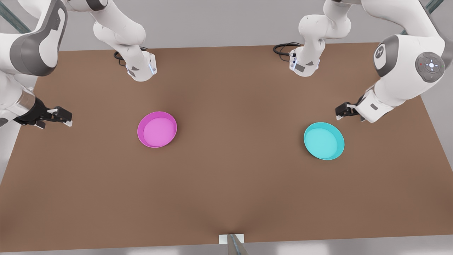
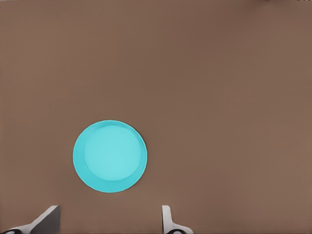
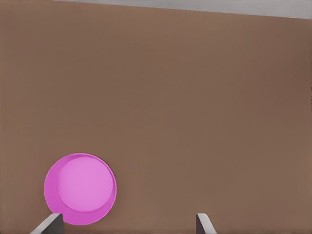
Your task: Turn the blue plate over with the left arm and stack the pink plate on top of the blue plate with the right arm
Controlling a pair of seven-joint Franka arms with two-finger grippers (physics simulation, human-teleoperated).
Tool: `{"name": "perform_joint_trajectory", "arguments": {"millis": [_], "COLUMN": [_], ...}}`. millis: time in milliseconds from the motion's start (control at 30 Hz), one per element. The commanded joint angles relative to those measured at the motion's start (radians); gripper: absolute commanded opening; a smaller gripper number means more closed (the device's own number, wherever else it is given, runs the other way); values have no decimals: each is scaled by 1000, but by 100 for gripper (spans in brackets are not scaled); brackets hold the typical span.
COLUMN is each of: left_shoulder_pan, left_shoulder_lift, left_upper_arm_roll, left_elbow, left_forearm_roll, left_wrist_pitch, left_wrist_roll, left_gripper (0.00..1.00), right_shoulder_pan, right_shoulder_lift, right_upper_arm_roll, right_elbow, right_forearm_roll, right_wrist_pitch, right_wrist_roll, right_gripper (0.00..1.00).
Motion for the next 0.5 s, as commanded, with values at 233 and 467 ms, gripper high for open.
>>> {"name": "perform_joint_trajectory", "arguments": {"millis": [233,467], "left_shoulder_pan": [185,340], "left_shoulder_lift": [268,395], "left_upper_arm_roll": [-80,-80], "left_elbow": [3,-61], "left_forearm_roll": [-94,-140], "left_wrist_pitch": [-15,152], "left_wrist_roll": [1,172], "left_gripper": [100,100], "right_shoulder_pan": [2,3], "right_shoulder_lift": [6,42], "right_upper_arm_roll": [1,1], "right_elbow": [0,5], "right_forearm_roll": [1,2], "right_wrist_pitch": [1,1], "right_wrist_roll": [2,2], "right_gripper": [100,100]}}
